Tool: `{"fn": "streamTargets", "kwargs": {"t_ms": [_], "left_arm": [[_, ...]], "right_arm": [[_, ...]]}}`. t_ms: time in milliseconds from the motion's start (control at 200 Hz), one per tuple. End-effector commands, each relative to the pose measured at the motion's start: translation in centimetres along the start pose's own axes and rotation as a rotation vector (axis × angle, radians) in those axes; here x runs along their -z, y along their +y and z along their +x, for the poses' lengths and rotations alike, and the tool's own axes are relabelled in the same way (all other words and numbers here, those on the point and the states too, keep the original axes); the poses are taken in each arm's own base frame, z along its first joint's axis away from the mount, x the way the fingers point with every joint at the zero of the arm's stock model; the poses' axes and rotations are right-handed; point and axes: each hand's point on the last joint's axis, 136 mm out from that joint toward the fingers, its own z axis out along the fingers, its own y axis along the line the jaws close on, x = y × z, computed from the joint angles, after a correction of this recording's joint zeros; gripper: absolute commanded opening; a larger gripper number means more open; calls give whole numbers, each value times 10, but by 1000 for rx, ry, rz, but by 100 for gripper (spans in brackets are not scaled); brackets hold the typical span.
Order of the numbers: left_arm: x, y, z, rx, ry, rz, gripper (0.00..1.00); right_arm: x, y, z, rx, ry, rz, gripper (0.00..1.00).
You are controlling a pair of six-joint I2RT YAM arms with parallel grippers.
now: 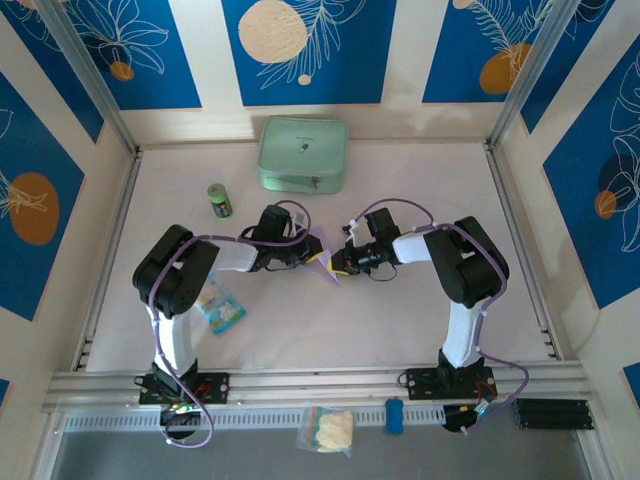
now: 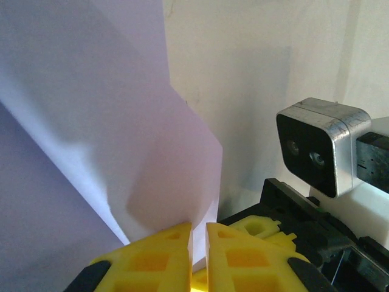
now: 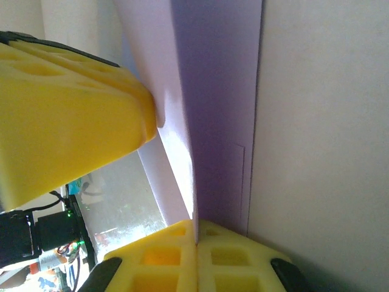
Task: Fold a paper plane with a square sheet of paper (pick it up from the middle)
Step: Fourth fold the wing at the center of the table.
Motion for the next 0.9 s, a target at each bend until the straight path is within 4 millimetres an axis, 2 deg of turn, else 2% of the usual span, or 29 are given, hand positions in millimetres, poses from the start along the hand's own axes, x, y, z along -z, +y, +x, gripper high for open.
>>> {"fn": "streamTargets", "kwargs": {"t_ms": [0, 255, 565, 895], "left_arm": [[-4, -1, -2, -3, 4, 14, 14], [-7, 2, -1, -2, 11, 9, 14], [-5, -4, -2, -18, 9, 25, 15], [-10, 6, 1, -3, 22, 6, 16]], "right_arm": [[-7, -29, 15, -64, 38, 93, 8], [-6, -25, 15, -69, 43, 77, 10], [-6, -30, 16, -85, 48, 97, 6], [-5, -26, 15, -84, 52, 87, 9]]}}
